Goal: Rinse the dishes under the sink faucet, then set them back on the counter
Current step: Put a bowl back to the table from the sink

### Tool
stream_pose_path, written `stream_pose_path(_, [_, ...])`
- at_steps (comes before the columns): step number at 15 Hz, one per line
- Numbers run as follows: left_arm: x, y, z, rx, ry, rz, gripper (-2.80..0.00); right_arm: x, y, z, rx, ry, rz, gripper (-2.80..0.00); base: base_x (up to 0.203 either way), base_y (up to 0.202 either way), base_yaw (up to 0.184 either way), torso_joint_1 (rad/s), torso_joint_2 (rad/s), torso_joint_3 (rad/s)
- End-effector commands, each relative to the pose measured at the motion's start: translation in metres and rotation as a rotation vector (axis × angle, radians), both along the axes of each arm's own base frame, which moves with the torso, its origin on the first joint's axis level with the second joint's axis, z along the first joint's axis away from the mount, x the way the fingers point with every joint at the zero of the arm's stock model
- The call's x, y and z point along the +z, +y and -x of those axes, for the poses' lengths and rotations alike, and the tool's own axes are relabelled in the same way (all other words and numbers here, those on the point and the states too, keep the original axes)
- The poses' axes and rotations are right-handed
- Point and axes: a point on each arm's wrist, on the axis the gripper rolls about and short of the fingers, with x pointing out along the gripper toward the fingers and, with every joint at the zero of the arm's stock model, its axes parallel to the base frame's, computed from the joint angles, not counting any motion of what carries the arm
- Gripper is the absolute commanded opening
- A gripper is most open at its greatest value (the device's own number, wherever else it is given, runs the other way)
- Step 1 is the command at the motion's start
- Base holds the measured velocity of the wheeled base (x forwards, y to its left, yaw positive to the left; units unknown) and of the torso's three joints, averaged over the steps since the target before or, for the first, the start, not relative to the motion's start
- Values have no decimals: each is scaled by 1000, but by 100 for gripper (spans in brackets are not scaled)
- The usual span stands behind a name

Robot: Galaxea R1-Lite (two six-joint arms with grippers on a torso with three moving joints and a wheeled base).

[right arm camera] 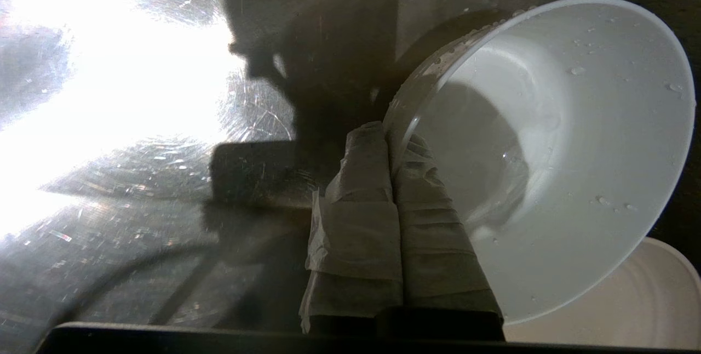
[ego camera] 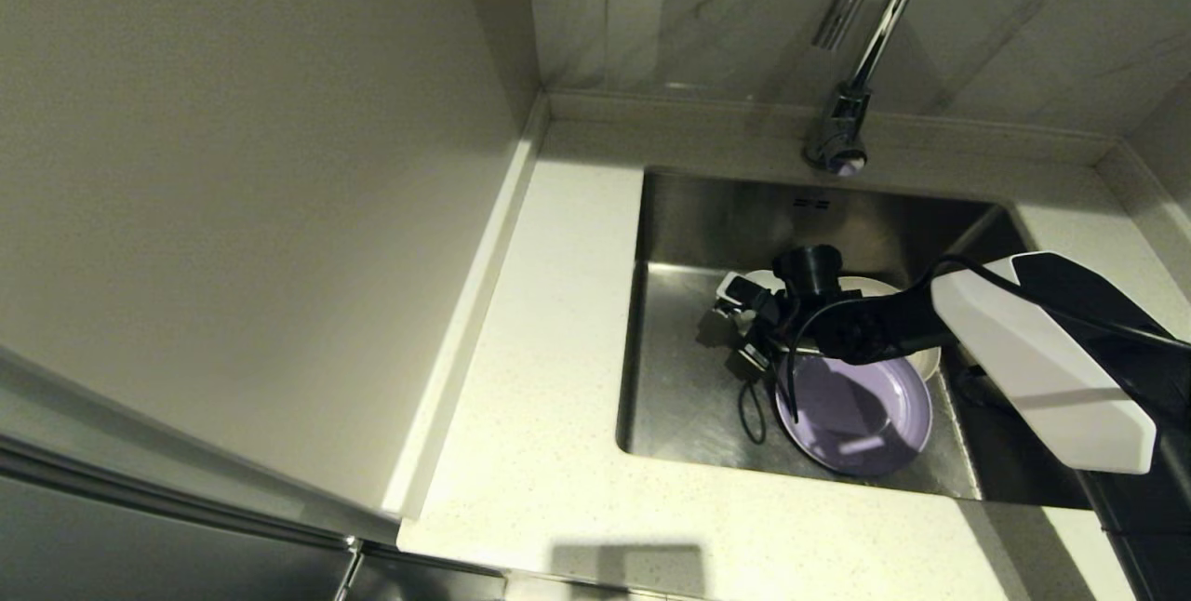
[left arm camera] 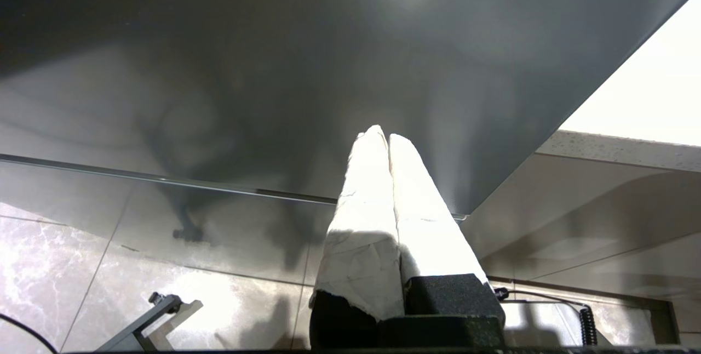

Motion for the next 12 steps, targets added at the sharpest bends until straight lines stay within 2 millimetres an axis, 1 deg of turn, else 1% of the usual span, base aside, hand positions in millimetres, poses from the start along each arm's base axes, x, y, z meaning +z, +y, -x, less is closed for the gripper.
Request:
stream_pose_path(1, [0,0,0,1,-2,1,-280,17,-5,6,-5,-20,-3,-280,0,0,0,0,0,0])
stream_pose_path(3, [0,0,0,1,-2,1,-280,35,-9,15,-14,-33,-25,-280,0,0,0,0,0,0])
stream_pose_path(4, [0,0,0,1,-2,1,-280,47,-10,22,-24,-42,-50,-280,0,0,0,0,0,0])
stream_pose_path(6, [0,0,0,1,-2,1,-280,70,-13,40,-16,-52,-87,-280,0,0,0,0,0,0])
stream_pose_path(8, [0,0,0,1,-2,1,-280,86,-15,60,12,-43,-133,-280,0,0,0,0,0,0])
stream_pose_path(9, [0,0,0,1,-2,1,-280,94,-16,72,40,-23,-197,-280,0,0,0,0,0,0])
stream_pose_path(11, [0,0,0,1,-2,1,-280,111,-14,93,182,63,-436,-280,0,0,0,0,0,0])
stream_pose_path(12, [0,0,0,1,-2,1,-280,121,-13,104,218,113,-553,-280,0,0,0,0,0,0])
